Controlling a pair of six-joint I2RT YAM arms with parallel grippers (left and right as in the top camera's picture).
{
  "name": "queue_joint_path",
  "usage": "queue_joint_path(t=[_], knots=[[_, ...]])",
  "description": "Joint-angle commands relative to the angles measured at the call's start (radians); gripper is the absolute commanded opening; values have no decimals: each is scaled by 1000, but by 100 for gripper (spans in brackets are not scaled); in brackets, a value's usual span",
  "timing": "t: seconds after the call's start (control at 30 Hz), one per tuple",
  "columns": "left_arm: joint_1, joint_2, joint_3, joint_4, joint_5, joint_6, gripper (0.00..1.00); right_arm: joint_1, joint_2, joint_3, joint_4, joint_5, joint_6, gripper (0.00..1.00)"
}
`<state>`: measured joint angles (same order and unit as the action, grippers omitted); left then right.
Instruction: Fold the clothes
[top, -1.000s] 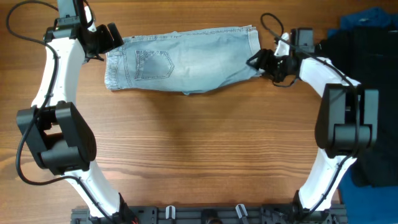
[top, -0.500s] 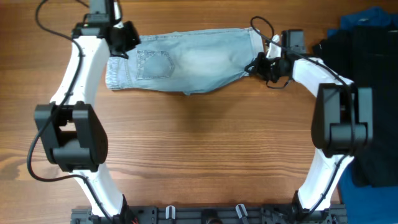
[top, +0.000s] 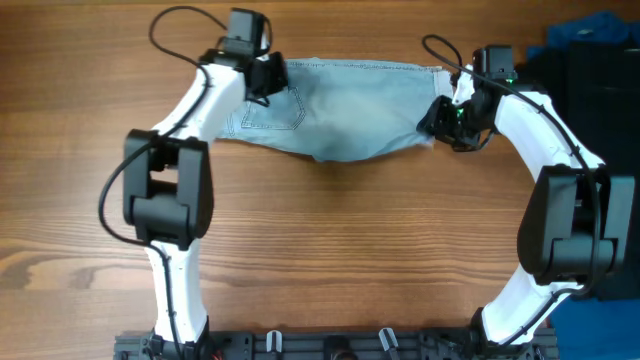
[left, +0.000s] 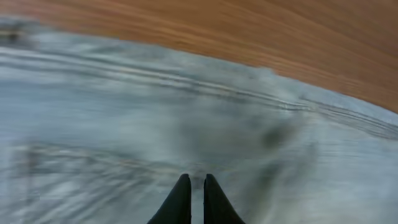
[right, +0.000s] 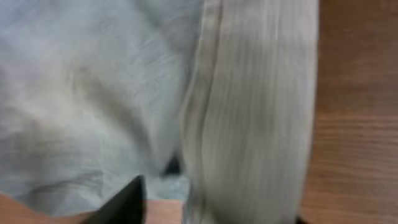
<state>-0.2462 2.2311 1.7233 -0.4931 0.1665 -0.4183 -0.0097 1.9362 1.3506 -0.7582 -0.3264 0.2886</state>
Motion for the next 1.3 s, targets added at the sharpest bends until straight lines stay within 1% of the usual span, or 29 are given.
queue_joint_path(t=[0.0, 0.07, 0.13, 0.2, 0.27, 0.4, 0.57, 0.7, 0.73, 0.87, 0.97, 1.0, 1.03, 1.07, 1.13, 1.2, 1.27], knots=[[-52, 34, 10, 38, 10, -16, 9, -19, -10, 3, -40, 145, -56, 74], [-58, 42, 10, 35, -38, -11, 9, -59, -10, 3, -26, 145, -55, 81], [-58, 42, 10, 35, -54, -7, 9, -93, -10, 3, 5, 135, -58, 82], [-58, 42, 10, 37, -65, -5, 9, -127, -9, 3, 54, 56, -87, 82], [-57, 42, 10, 37, -84, -5, 9, -150, -9, 3, 128, -47, -116, 79], [-57, 42, 10, 28, -86, -5, 11, -153, 6, 3, 258, -56, -124, 73], [-57, 42, 10, 26, -86, -5, 11, -151, 94, 3, 309, -57, -124, 71], [-57, 42, 10, 26, -86, -5, 12, -135, 212, 3, 384, -170, -128, 70], [-57, 42, 10, 26, -86, -5, 12, -127, 229, 3, 389, -172, -125, 68], [-57, 42, 10, 26, -86, -5, 12, -84, 245, 3, 392, -172, -105, 62], [-57, 42, 10, 26, -86, -5, 12, -51, 245, 3, 395, -154, -102, 61], [-57, 42, 10, 26, -86, -5, 12, -45, 245, 3, 394, -132, -102, 52], [-57, 42, 10, 26, -86, -5, 12, -44, 245, 3, 391, -112, -102, 21], [-57, 42, 10, 26, -86, -5, 12, -48, 244, 3, 391, -95, -94, 4], [-57, 40, 11, 61, -92, 8, 8, -68, 236, 7, 386, -93, -50, 4], [-57, 19, 23, 67, -97, 22, 5, -82, 209, 19, 371, -109, -54, 4], [-57, -19, 25, 67, -97, 21, 4, -84, 142, 37, 357, -109, -58, 4]])
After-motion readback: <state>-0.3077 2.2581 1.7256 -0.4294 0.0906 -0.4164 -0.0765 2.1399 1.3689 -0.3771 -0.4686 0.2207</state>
